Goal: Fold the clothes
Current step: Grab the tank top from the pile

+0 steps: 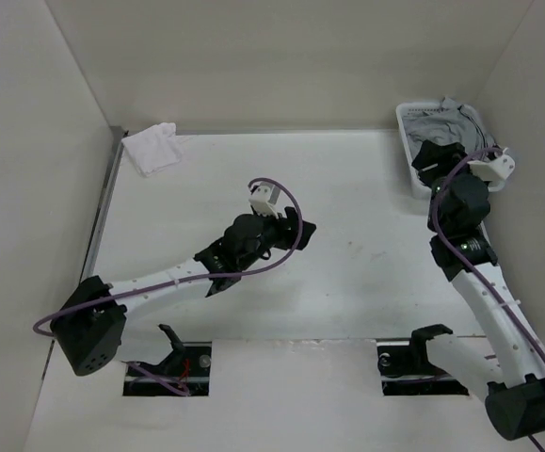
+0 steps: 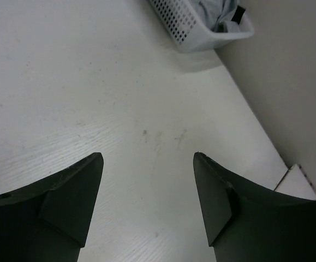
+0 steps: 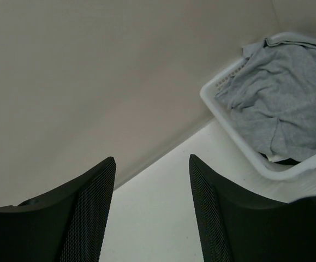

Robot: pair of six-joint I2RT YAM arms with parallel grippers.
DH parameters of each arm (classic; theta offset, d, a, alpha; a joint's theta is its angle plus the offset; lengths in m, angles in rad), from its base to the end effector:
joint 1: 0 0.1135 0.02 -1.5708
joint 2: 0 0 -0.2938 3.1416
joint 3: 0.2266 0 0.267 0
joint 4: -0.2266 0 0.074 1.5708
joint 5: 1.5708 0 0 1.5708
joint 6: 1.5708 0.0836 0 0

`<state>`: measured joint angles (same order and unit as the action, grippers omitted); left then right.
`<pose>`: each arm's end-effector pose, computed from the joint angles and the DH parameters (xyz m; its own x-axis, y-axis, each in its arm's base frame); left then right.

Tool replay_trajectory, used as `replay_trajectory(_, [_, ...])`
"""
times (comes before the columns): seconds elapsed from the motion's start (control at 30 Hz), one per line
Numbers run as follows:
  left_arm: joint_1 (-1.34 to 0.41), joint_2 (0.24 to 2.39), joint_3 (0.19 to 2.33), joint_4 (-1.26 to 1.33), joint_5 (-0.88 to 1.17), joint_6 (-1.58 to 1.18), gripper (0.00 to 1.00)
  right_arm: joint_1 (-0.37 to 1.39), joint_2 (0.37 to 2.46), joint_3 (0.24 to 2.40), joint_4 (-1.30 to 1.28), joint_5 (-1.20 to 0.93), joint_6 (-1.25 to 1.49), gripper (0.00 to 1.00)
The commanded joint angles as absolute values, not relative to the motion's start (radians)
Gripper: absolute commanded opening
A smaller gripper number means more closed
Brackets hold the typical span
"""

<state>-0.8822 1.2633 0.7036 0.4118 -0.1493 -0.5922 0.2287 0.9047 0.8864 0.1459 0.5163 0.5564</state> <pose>0.2246 -0.2534 0.2831 -0.4517 -0.3198 -0.8329 0.5037 0.6791 -0.5339 0.2482 0.0154 0.4184 0.2530 0.5305 -0.8091 0.1721 0.7983 0.5772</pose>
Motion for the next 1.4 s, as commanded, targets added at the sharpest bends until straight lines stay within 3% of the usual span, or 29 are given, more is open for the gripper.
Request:
replay_trajectory(0.0, [-0.889, 1.308, 0.681, 0.416, -0.138, -0.558, 0.67, 0.167, 0.986, 0.956, 0.091, 0.514, 0.537, 0.57])
replay_trajectory(0.07, [-0.886, 1.331, 0.684, 0.419, -0.138, -0.555, 0.67, 0.116, 1.046, 0.974, 0.092, 0.499, 0.540, 0.48])
replay_trajectory(0.13, [-0.884, 1.354, 0.680, 0.436, -0.138, -0.552, 0.67, 0.053, 1.122, 1.002, 0.090, 0.467, 0.560, 0.23])
replay_trajectory(0.23, [-0.884, 1.368, 0.660, 0.483, -0.138, -0.542, 0.66, -0.031, 1.260, 1.072, 0.080, 0.424, 0.594, 0.00])
replay_trajectory(0.37, [-0.883, 1.377, 0.640, 0.525, -0.133, -0.528, 0.64, -0.116, 1.449, 1.175, 0.054, 0.419, 0.607, 0.01])
replay_trajectory(0.53, [-0.867, 1.393, 0.635, 0.528, -0.135, -0.531, 0.64, -0.203, 1.691, 1.325, -0.001, 0.429, 0.600, 0.33])
replay_trajectory(0.83, [-0.861, 1.446, 0.637, 0.555, -0.121, -0.540, 0.64, -0.249, 1.962, 1.549, -0.081, 0.359, 0.592, 0.51])
replay_trajectory(1.2, [-0.818, 1.491, 0.637, 0.572, -0.106, -0.564, 0.64, -0.300, 2.080, 1.643, -0.184, 0.327, 0.591, 0.44])
replay_trajectory(1.33, [-0.815, 1.502, 0.638, 0.572, -0.103, -0.568, 0.64, -0.294, 2.065, 1.625, -0.131, 0.302, 0.597, 0.11])
replay_trajectory(1.37, [-0.815, 1.502, 0.638, 0.572, -0.103, -0.569, 0.64, -0.294, 2.059, 1.618, -0.115, 0.299, 0.597, 0.08])
